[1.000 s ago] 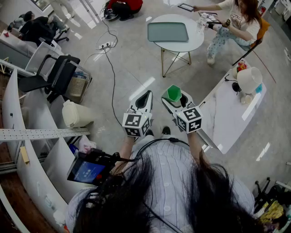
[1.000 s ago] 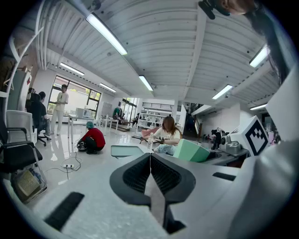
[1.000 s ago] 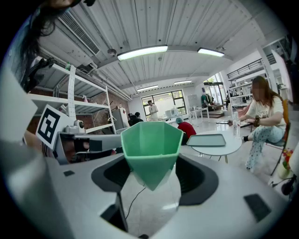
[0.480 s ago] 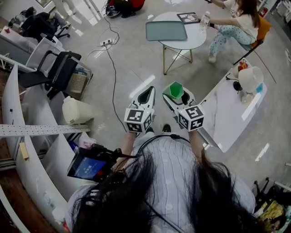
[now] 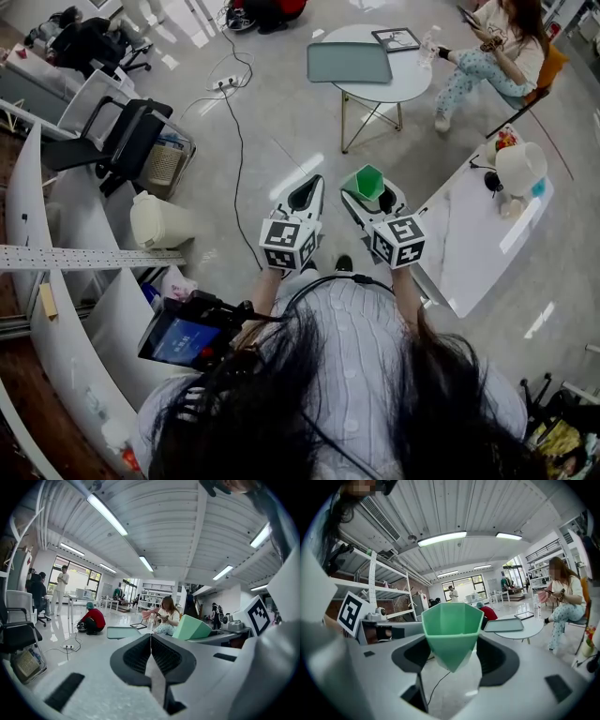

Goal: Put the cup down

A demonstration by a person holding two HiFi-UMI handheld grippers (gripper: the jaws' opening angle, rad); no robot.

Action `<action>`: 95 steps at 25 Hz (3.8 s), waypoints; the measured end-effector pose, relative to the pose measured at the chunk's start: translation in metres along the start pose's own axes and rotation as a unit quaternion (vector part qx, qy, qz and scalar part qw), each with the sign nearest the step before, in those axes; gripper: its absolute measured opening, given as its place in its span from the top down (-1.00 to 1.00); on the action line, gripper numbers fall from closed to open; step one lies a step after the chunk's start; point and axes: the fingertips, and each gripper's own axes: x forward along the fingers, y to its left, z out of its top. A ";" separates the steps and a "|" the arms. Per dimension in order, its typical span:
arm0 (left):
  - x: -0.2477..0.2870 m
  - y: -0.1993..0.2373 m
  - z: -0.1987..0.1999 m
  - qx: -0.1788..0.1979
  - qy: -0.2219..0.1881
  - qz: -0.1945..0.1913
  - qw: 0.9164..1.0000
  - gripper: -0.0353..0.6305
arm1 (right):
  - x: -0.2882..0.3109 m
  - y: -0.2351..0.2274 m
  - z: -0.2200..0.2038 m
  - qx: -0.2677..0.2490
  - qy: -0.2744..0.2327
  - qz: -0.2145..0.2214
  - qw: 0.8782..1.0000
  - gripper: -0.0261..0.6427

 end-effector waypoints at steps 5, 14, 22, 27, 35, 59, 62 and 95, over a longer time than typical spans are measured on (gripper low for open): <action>0.010 -0.005 -0.003 0.001 0.002 0.002 1.000 0.85 | 0.000 -0.011 -0.001 0.000 0.002 0.003 1.000 -0.02; 0.022 -0.010 -0.005 -0.004 -0.002 0.017 1.000 0.85 | 0.001 -0.028 -0.002 -0.004 0.007 0.018 1.000 -0.02; 0.029 -0.001 -0.003 -0.004 0.004 0.030 1.000 0.85 | 0.013 -0.039 0.002 0.004 0.007 0.023 1.000 -0.02; 0.041 0.011 -0.003 -0.005 0.010 0.030 0.999 0.85 | 0.026 -0.046 0.004 0.010 0.006 0.023 1.000 -0.02; 0.088 0.033 0.000 -0.007 0.019 0.015 1.000 0.85 | 0.058 -0.079 0.013 0.018 0.009 0.009 1.000 -0.02; 0.220 0.146 0.045 -0.018 0.041 -0.039 0.998 0.85 | 0.198 -0.154 0.062 0.045 0.024 -0.040 0.998 -0.02; 0.233 0.161 0.048 -0.018 0.043 -0.044 0.998 0.85 | 0.214 -0.161 0.066 0.047 0.024 -0.045 0.998 -0.02; 0.285 0.207 0.053 -0.025 0.052 -0.109 0.992 0.85 | 0.266 -0.183 0.083 0.056 0.021 -0.105 0.993 -0.02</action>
